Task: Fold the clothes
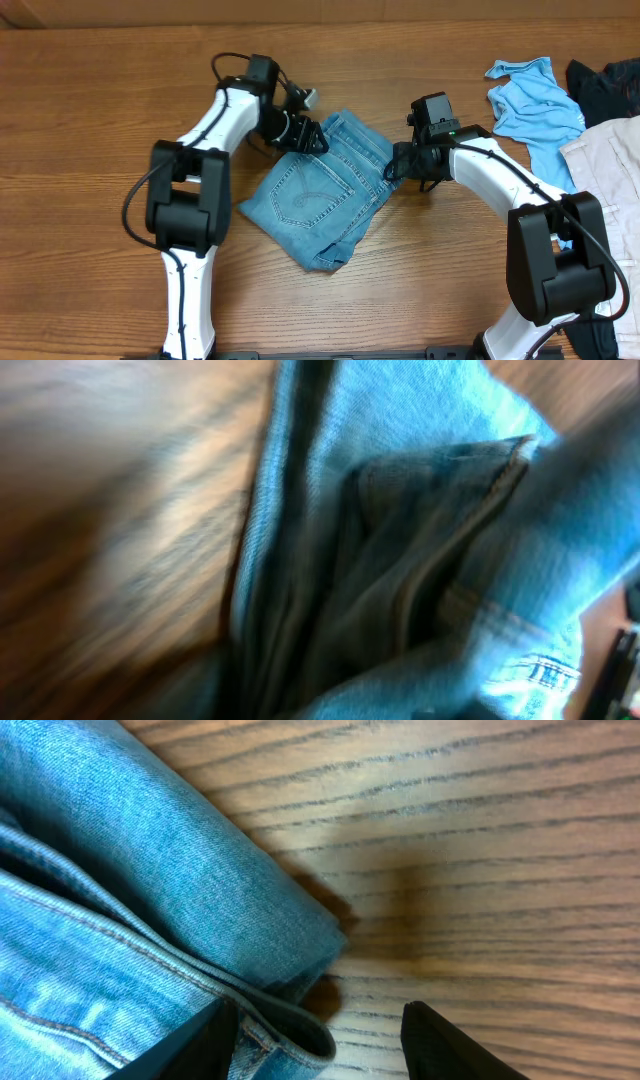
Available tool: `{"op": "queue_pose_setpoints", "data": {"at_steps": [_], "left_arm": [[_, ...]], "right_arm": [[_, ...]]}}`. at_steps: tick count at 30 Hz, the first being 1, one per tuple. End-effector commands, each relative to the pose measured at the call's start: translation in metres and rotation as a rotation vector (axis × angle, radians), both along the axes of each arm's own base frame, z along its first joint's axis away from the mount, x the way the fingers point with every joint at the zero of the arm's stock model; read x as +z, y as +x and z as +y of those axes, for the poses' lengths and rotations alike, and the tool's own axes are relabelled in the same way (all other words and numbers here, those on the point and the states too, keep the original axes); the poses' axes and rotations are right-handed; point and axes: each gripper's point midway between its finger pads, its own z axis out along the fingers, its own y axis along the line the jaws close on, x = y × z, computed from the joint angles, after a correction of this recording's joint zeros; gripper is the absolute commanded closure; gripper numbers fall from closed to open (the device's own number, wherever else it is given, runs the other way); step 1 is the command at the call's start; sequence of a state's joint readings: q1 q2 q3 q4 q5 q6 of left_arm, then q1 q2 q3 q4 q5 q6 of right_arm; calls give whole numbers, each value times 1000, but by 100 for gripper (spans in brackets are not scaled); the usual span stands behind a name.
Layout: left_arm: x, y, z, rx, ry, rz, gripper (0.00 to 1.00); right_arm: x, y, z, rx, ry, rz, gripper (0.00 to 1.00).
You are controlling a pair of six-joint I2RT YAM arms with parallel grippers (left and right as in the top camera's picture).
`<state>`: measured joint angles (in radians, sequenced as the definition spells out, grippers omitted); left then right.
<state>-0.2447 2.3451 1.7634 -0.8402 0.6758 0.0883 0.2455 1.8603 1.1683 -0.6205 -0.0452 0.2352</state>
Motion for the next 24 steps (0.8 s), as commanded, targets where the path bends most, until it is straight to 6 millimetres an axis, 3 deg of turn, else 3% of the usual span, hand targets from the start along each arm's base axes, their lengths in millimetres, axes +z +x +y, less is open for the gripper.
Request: {"op": "queue_pose_setpoints", "data": {"at_steps": [1,2,4,7,12,16,24], "left_arm": [[-40,-25,-12,-51,62,86,85],[-38,-24,-12,-49,63,88,96],[-38,-22,-3,-35,90,95,96],[-41,-19,33,4,237,117,96],[-34,-11,137,190,549,197,96],[-30,-16,207,418,583,323,96],[-29,-19,327,741,469,385,96]], "right_arm": [[-3,-3,-2,0,-11,11,43],[-2,-4,-3,0,-14,17,43],[1,-3,-7,-8,-39,21,42],[15,0,-20,-31,-118,24,38],[62,15,-29,-53,-178,-19,36],[91,25,-30,-63,-169,-57,35],[96,21,-37,-76,-176,-32,35]]}}
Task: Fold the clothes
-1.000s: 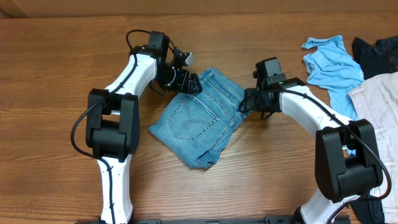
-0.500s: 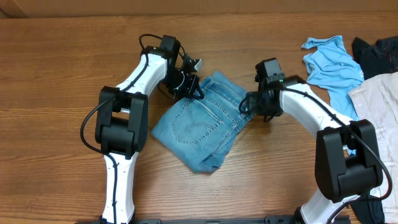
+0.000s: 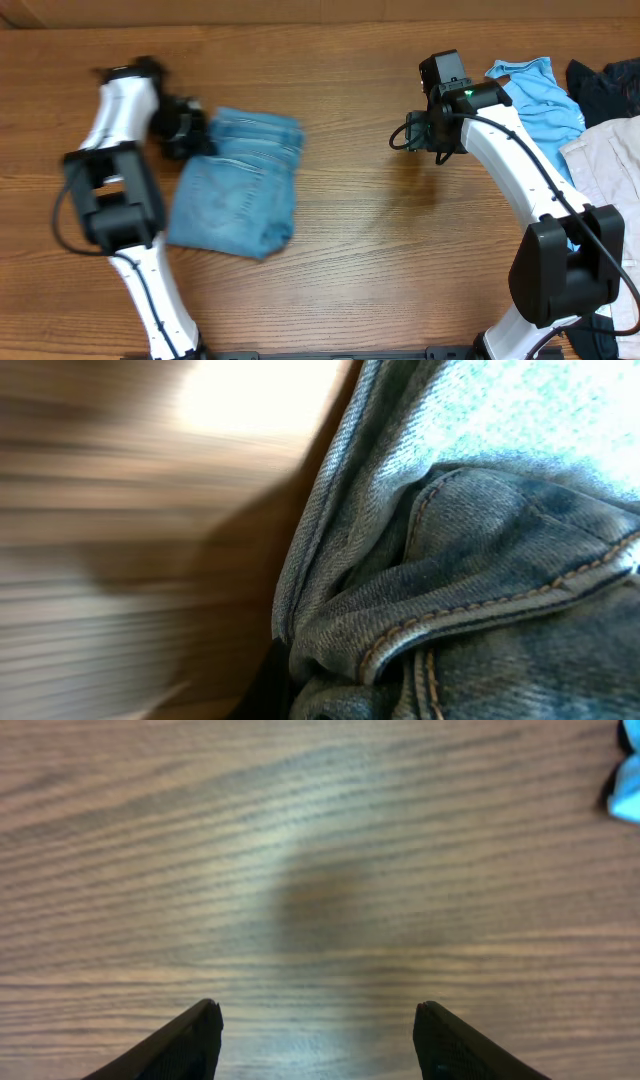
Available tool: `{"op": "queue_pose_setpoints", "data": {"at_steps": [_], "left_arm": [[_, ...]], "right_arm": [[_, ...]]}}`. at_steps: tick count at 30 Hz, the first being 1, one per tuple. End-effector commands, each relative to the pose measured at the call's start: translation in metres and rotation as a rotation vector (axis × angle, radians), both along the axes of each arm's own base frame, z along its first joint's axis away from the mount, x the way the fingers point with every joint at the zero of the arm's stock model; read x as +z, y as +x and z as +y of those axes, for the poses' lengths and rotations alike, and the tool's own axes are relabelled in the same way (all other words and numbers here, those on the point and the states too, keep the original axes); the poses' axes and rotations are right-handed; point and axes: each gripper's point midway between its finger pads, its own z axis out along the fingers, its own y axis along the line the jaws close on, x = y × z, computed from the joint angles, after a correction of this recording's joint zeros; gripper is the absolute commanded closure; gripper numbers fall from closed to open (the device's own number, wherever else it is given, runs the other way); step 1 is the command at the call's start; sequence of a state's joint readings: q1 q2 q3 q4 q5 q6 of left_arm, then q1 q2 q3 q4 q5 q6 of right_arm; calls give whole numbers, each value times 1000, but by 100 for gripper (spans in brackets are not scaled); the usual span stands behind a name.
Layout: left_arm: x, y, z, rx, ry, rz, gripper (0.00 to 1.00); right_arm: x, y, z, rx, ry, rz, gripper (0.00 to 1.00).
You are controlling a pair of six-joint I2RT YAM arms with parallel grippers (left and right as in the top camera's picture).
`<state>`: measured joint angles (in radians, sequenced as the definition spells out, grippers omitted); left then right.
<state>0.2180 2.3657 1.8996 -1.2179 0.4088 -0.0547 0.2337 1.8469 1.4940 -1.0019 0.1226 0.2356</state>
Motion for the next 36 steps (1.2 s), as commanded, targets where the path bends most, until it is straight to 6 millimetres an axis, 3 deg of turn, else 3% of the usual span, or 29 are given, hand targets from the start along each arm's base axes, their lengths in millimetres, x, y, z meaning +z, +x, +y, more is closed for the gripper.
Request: {"op": "queue_pose_setpoints", "data": {"at_steps": [1,7,14,15,16,17,19,24,26,30,34,36], "left_arm": [[-29,-19,99,168,200,73,96],[-9,-16,190,347,243,-38,96],[52,7,264,431,346,-236,96],[65,11,272,441,363,-268,89],[78,16,278,448,379,-302,63],[97,24,283,458,391,-348,6],[117,29,286,481,400,-383,0],[157,37,267,467,383,-427,0],[168,38,247,453,346,-421,0],[174,48,184,365,179,-407,0],[161,54,115,224,116,-333,0],[155,53,93,177,119,-296,0]], "right_arm": [[15,2,-7,-14,-13,-28,35],[14,-1,-7,-20,-9,-18,35],[14,-2,-1,-9,27,-10,35],[14,-2,0,-8,33,-8,35],[13,-2,1,-6,37,-7,35],[13,-3,1,-6,37,-5,35],[13,-3,1,-6,37,-4,35],[13,-4,1,-6,36,0,35],[13,-5,1,-6,35,3,35],[13,-4,1,-6,36,0,35],[13,-5,1,-5,38,5,35],[12,-6,1,-5,37,11,35]]}}
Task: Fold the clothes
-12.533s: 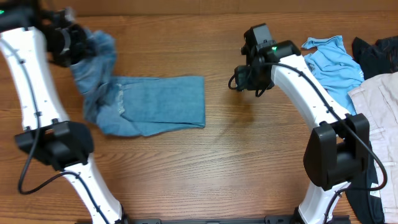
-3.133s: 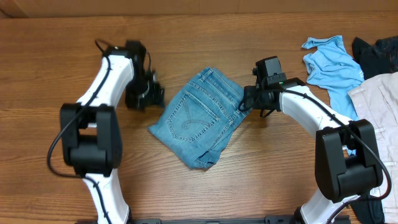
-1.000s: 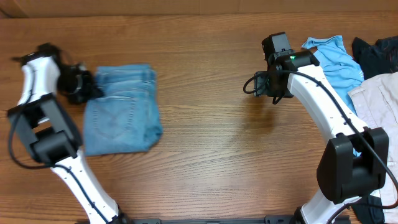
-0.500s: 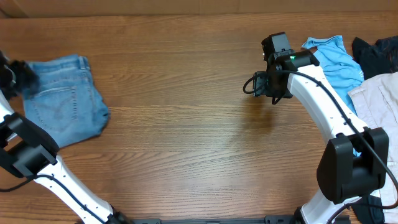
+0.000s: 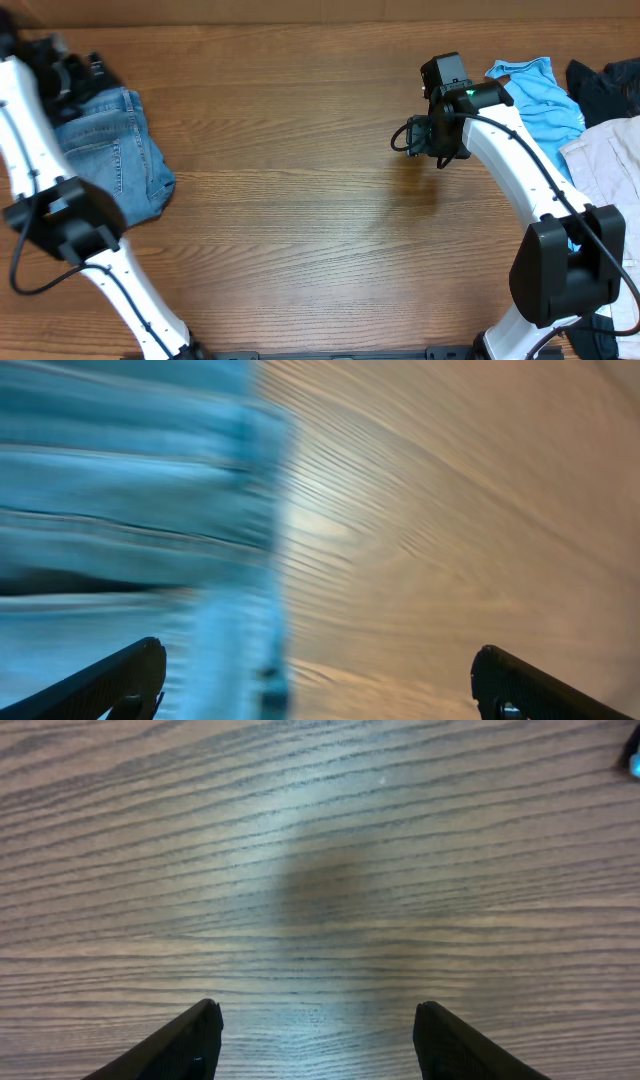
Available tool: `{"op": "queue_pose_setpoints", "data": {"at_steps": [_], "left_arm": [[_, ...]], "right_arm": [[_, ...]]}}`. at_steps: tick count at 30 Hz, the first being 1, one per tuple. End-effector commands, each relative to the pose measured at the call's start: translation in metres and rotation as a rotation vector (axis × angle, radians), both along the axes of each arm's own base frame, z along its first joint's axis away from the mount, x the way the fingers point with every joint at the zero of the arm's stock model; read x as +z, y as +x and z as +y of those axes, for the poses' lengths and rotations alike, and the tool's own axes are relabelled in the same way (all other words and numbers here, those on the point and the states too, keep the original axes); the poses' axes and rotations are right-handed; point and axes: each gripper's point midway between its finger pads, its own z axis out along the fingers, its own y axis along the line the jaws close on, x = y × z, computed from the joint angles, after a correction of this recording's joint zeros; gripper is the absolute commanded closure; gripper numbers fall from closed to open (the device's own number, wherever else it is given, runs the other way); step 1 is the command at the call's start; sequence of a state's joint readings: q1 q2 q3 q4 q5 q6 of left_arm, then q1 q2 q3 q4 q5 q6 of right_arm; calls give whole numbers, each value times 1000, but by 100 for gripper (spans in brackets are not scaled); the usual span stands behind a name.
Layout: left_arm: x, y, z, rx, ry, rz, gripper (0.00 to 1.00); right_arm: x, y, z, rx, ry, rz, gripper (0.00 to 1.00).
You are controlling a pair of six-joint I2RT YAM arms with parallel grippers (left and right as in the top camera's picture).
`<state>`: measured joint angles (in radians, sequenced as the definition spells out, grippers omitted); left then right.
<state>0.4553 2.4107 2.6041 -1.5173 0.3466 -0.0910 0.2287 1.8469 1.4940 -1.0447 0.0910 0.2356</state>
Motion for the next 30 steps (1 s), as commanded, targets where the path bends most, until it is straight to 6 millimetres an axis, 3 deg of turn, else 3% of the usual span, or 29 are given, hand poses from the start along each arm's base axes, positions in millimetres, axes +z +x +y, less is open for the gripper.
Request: {"op": "queue_pose_setpoints", "data": {"at_steps": [1,7,10,13,16,22,30], "left_arm": [[-9,6,-71,-145,-22,63,0],[-52,-12,-145,-298,11,247,0],[-78,-32,-169,-324,-4,361,0],[-99,-51,-181,-338,-21,454,1],[-117,-70,-170,-289,28,556,1],[-133,-92,-126,-222,187,671,0],[-157,-123,-93,-152,156,771,0]], "right_arm": [[15,4,0,-9,16,-36,35],[15,3,-1,-9,15,-32,35],[15,2,-1,-9,14,-30,35],[14,0,-1,-8,12,-21,35],[14,-1,-2,-5,9,-15,35],[14,-1,-2,-5,9,-16,34],[14,0,-1,-5,10,-19,34]]}}
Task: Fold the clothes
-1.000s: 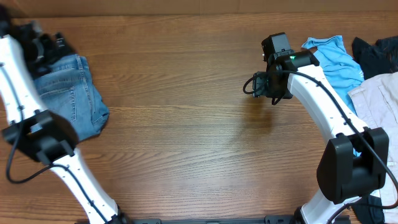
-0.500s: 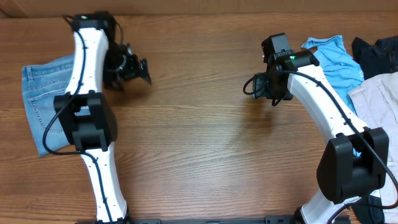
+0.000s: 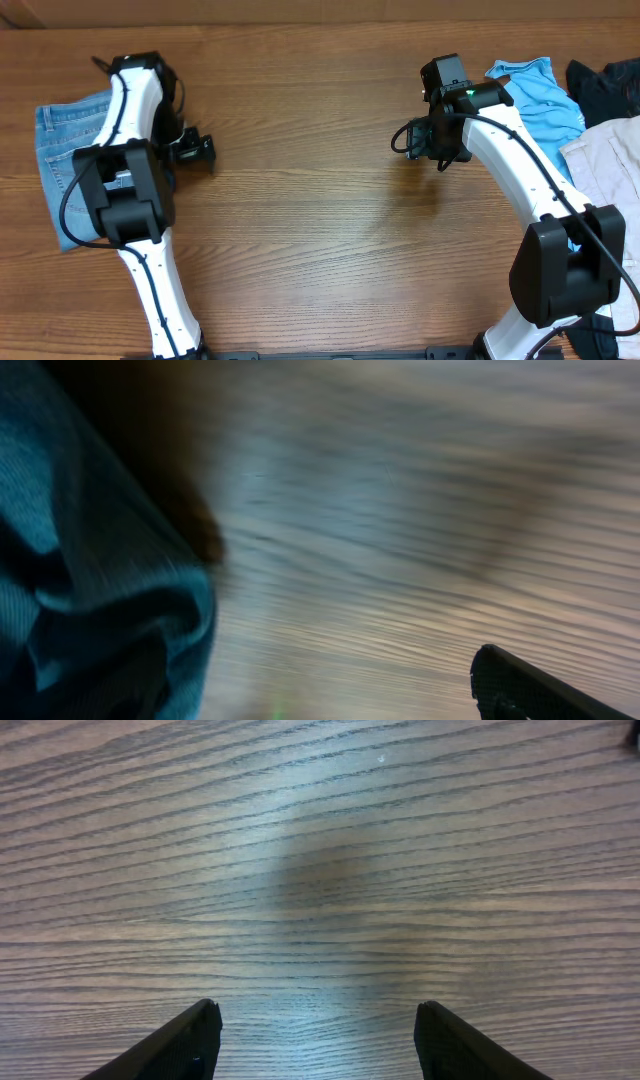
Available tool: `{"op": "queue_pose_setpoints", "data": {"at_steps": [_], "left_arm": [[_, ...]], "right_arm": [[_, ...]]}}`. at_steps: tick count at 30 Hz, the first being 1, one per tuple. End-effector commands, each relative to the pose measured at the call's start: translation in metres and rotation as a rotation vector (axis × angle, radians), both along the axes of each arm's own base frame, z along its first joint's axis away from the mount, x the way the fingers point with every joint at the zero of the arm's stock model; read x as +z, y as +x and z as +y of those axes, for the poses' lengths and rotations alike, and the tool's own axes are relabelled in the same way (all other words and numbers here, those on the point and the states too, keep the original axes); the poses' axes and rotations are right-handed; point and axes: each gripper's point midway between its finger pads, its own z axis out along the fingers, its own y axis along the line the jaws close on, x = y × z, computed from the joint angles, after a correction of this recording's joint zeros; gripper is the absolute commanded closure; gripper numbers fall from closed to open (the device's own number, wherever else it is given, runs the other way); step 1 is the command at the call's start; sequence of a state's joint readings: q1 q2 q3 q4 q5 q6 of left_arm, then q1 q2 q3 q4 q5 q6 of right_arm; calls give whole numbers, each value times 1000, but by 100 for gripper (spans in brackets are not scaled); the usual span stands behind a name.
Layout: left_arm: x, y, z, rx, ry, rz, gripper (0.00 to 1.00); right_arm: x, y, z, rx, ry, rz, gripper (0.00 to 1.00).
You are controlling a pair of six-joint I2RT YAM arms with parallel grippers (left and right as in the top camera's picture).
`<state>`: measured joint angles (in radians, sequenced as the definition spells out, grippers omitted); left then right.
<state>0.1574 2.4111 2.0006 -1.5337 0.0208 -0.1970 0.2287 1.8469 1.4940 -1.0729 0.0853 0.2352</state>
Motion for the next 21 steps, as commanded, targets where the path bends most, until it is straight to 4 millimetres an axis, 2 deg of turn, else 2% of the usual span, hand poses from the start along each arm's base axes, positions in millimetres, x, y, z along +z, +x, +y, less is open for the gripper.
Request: {"op": "queue_pose_setpoints", "data": {"at_steps": [1,5,10,13,17,21], "left_arm": [[-11,-22,26,44,55,71,0],[-16,-29,60,80,119,73,0],[-20,-8,97,152,150,-55,1],[-22,2,109,124,160,-106,2],[-21,11,134,83,270,-144,0],[-16,21,146,75,321,-181,0]], "right_arm": [[16,7,-1,-7,11,-48,34],[16,8,-1,-7,12,-52,34],[16,7,-1,-7,13,-51,34],[16,7,-1,-7,13,-51,34],[16,7,0,-8,13,-51,34],[15,6,-1,-7,12,-44,34]]}}
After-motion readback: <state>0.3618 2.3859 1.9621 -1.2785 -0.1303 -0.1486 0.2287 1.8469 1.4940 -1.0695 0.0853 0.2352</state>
